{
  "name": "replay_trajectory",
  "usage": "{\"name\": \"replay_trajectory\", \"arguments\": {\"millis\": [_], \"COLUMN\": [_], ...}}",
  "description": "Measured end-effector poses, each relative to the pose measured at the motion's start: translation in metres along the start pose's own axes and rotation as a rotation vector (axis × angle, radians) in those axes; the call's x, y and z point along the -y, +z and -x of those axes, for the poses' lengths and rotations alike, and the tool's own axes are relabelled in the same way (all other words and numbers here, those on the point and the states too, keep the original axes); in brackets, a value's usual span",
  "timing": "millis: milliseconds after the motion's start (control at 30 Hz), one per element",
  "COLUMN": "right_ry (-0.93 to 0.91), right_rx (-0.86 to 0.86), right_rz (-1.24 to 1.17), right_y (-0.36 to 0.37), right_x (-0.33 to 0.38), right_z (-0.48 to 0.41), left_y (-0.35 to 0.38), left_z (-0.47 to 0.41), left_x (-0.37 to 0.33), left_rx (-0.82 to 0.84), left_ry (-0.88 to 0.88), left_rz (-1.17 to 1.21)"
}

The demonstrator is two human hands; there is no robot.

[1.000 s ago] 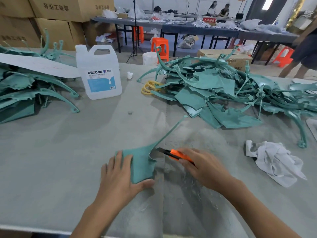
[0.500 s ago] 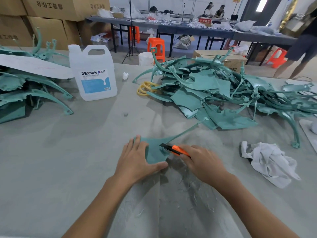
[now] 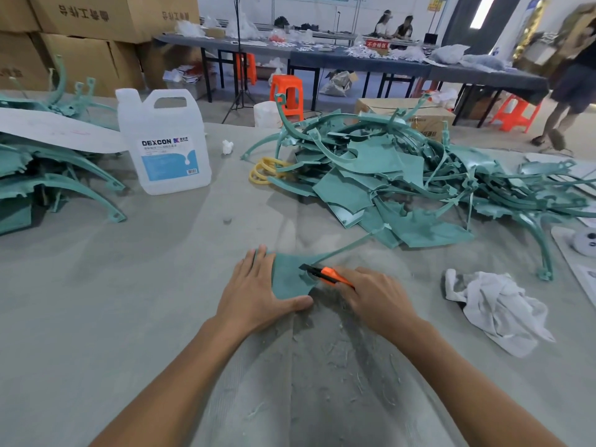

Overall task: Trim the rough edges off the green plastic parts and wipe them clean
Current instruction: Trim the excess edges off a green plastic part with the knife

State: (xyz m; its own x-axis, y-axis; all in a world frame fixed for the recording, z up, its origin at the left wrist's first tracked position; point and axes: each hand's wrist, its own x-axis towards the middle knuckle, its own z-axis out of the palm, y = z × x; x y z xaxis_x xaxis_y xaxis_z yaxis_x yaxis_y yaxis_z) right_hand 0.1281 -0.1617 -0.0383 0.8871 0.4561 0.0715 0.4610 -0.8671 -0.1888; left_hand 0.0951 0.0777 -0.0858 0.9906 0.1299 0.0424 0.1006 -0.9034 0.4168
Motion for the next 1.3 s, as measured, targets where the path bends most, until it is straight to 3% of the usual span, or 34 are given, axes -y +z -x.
{"name": "replay_trajectory", "arguments": {"millis": [433,1067,1300], "right_ry": [0.044,0.003,-0.066], "right_rx": [-0.098,-0.014,-0.023], "right_rz": [0.043,0.019,-0.163], "right_y": [0.012,-0.005,-0.005], "right_x": [0.012,-0.008,-0.023], "right_z": [0.005,-0.005,-0.006], "left_y": [0.001,-0.004,-0.021], "left_z": [-0.001,0.002,-0.011], "left_x": [0.0,0.0,-0.001], "left_rx": [0.045,0.061,0.164], "left_ry": [-0.01,-0.006,0.076], "left_rz": [-0.049,-0.057,-0.186]}}
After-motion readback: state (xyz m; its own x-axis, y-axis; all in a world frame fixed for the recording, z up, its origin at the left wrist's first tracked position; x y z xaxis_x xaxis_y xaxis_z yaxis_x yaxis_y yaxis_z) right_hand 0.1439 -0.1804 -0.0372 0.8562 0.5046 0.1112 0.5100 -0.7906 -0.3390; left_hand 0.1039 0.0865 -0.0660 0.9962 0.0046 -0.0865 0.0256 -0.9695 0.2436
